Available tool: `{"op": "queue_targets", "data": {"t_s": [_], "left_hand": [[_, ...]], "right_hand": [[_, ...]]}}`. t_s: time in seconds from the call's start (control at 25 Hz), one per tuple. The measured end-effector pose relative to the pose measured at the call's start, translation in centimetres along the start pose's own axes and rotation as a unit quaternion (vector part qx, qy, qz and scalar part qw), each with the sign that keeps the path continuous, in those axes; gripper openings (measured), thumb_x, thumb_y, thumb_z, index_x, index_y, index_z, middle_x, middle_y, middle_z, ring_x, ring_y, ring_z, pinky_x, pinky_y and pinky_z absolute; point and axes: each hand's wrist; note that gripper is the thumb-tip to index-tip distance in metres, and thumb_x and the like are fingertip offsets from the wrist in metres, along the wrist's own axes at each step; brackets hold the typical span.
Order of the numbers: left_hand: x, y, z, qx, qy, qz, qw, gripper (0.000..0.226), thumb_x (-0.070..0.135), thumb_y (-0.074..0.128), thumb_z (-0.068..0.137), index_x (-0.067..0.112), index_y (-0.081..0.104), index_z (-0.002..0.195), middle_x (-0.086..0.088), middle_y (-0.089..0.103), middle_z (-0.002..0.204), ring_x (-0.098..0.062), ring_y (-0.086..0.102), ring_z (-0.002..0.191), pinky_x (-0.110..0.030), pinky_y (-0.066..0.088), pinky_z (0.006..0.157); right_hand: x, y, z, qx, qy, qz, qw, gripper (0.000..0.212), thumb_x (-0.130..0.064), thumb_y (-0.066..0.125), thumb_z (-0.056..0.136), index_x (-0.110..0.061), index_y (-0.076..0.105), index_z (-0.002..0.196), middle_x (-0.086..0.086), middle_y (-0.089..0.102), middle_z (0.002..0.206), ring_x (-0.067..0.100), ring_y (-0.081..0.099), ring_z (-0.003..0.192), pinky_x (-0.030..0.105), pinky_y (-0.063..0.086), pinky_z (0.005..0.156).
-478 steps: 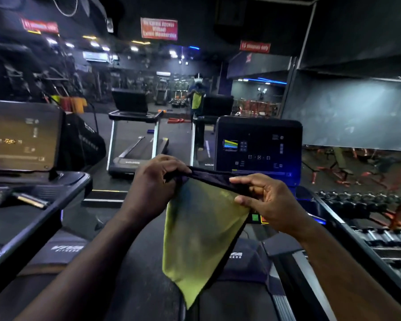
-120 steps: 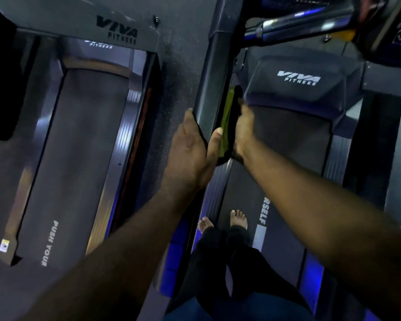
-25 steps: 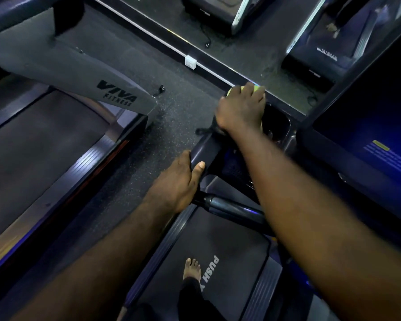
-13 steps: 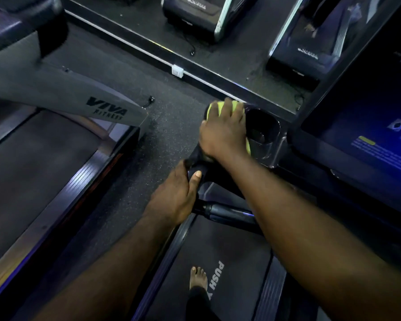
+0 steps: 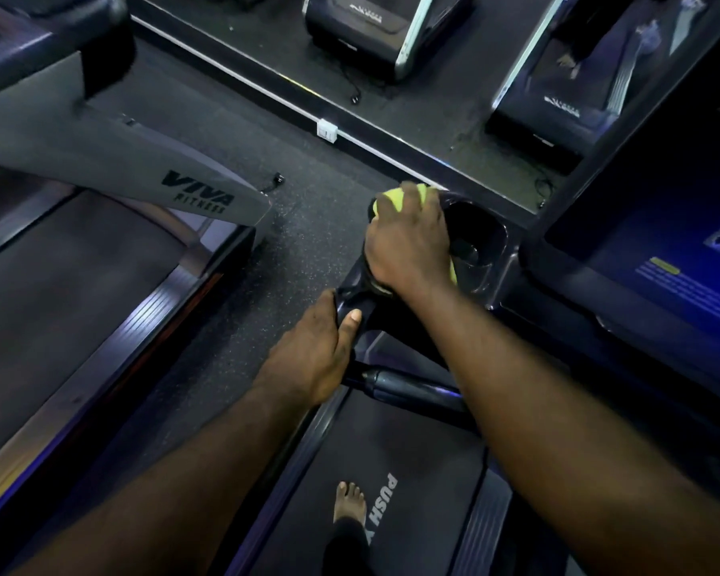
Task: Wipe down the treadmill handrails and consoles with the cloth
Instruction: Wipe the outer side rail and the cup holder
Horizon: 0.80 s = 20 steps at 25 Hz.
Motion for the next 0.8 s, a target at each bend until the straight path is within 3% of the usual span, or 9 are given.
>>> {"op": "queue_targets", "data": {"t_s": [0.08,0.24,0.32,0.48,0.68,0.76,0.8], "left_hand": [[-0.2,0.2,0.1,-0.006,-0.002,0.003,1.0,0.071,0.071,0.019,0.105,0.027,0.024,0.16,-0.003,0.048,0.157,-0.029,0.052,0.138,-0.054,0.043,0.112],[-0.9,0.5,0.3,-0.002,0.007,0.0,1.0,0.077,0.079,0.014,0.1,0.027,0.029,0.155,0.0,0.054,0.147,-0.027,0.059,0.126,-0.058,0.048,0.105],[-0.8,0.4,0.5,-0.005,-0.006,0.005,1.0,0.075,0.078,0.015,0.101,0.027,0.029,0.154,-0.001,0.054,0.148,-0.03,0.058,0.127,-0.058,0.048,0.105],[-0.3,0.2,0.4,-0.002,-0.004,0.005,1.0,0.072,0.074,0.017,0.102,0.026,0.032,0.153,-0.003,0.053,0.15,-0.031,0.056,0.13,-0.058,0.046,0.107],[-0.9,0.5,0.5,0.006,0.005,-0.003,1.0,0.068,0.072,0.02,0.104,0.027,0.032,0.153,0.002,0.056,0.144,-0.026,0.061,0.124,-0.055,0.051,0.103],[-0.6,0.4,0.4,-0.003,0.0,0.005,1.0,0.068,0.069,0.02,0.106,0.025,0.028,0.157,0.0,0.052,0.151,-0.028,0.057,0.132,-0.055,0.047,0.108],[-0.5,0.4,0.3,-0.004,-0.001,0.005,1.0,0.069,0.068,0.02,0.106,0.023,0.027,0.158,-0.002,0.049,0.155,-0.029,0.054,0.136,-0.055,0.045,0.111]], "right_hand": [[1.1,-1.3,2.7,-0.056,-0.011,-0.012,0.998,0.061,-0.039,0.027,0.093,-0.014,0.068,0.13,0.02,0.056,0.142,0.046,0.048,0.129,0.053,0.04,0.107],[3.1,-4.8,9.2,-0.059,0.135,0.063,0.987,0.052,-0.029,0.041,0.097,-0.014,0.062,0.141,0.015,0.058,0.149,0.041,0.056,0.134,0.05,0.047,0.106],[1.3,-4.4,7.6,-0.077,0.124,0.036,0.989,0.058,-0.034,0.039,0.091,-0.013,0.063,0.139,0.018,0.057,0.145,0.045,0.053,0.132,0.054,0.043,0.11],[0.5,0.0,1.8,0.001,0.027,0.014,1.0,0.065,-0.042,0.029,0.091,-0.008,0.057,0.139,0.024,0.048,0.149,0.05,0.043,0.137,0.059,0.035,0.115],[3.4,-4.8,8.4,-0.015,0.211,0.145,0.967,0.049,-0.033,0.044,0.103,-0.012,0.058,0.146,0.02,0.051,0.154,0.041,0.05,0.14,0.047,0.043,0.112],[1.7,-3.7,6.7,-0.011,0.217,0.146,0.965,0.058,-0.037,0.045,0.099,-0.015,0.05,0.152,0.022,0.038,0.162,0.048,0.04,0.144,0.053,0.037,0.117],[0.5,-2.0,4.3,0.036,0.204,0.13,0.97,0.061,-0.039,0.045,0.098,-0.014,0.045,0.154,0.025,0.03,0.164,0.053,0.034,0.146,0.057,0.033,0.119]]}}
Point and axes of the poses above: each hand's wrist, its own z-axis towards the middle knuckle, its own y-axis out of the palm, x = y × z
